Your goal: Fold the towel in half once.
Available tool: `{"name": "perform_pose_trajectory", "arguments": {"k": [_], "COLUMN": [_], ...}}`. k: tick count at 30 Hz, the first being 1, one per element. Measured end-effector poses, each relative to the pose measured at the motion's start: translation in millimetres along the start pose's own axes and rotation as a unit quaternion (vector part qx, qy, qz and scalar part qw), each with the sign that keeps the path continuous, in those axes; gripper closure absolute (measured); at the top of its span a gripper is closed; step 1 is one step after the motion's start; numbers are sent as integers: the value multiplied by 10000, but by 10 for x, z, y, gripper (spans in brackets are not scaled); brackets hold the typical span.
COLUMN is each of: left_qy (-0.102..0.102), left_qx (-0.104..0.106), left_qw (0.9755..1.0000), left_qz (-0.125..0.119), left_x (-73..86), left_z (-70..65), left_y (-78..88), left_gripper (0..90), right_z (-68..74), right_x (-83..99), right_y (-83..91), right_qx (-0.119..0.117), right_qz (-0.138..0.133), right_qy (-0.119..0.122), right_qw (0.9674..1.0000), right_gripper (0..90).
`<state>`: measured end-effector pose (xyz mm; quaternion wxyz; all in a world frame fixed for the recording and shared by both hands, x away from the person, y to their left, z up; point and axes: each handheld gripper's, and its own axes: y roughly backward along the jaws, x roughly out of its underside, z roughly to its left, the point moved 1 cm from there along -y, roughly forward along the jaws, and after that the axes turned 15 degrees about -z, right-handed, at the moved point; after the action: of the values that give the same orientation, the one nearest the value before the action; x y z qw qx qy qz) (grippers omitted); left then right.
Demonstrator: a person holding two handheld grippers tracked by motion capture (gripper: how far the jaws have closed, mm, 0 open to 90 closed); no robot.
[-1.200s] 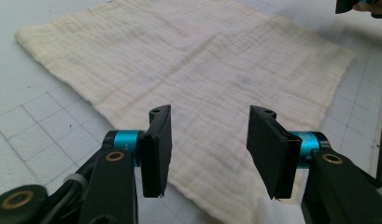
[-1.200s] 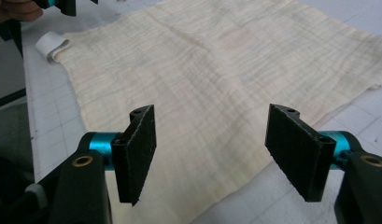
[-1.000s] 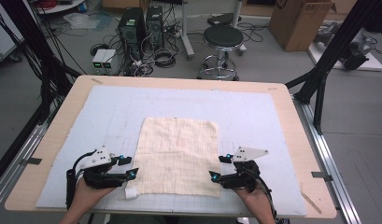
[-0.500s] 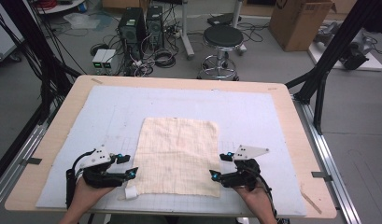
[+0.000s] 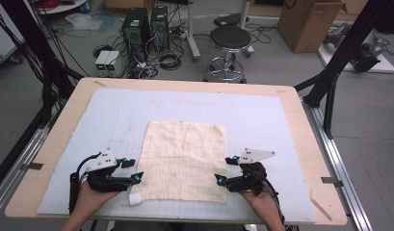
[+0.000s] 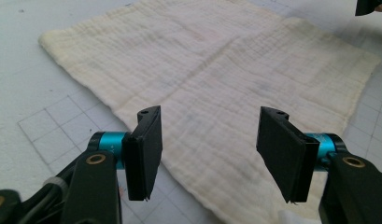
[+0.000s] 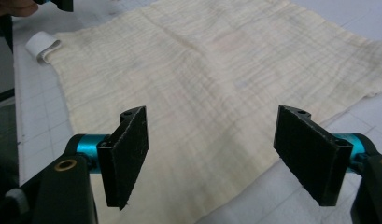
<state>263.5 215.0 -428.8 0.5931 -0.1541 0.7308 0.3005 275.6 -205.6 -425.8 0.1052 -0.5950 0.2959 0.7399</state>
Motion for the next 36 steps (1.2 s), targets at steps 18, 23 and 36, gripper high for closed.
{"name": "perform_pose_trajectory", "arguments": {"k": [18,23,36], "left_qy": [58,148,250], "left_qx": [-142,-249,-774], "left_qw": [9999,9995,9967], "left_qz": [-51,-101,36], "left_x": [-372,-457,-684], "left_z": [302,447,876], "left_y": [-346,-449,-783], "left_gripper": [449,466,503], "right_z": [-463,-592,-995], "right_x": [-290,-376,-609], "right_y": [-142,-225,-430], "right_qx": [303,329,540], "right_qz": [-170,-151,68], "right_qy": [59,60,-38], "right_qw": [9994,9993,9985], "right_gripper": [358,423,549]}}
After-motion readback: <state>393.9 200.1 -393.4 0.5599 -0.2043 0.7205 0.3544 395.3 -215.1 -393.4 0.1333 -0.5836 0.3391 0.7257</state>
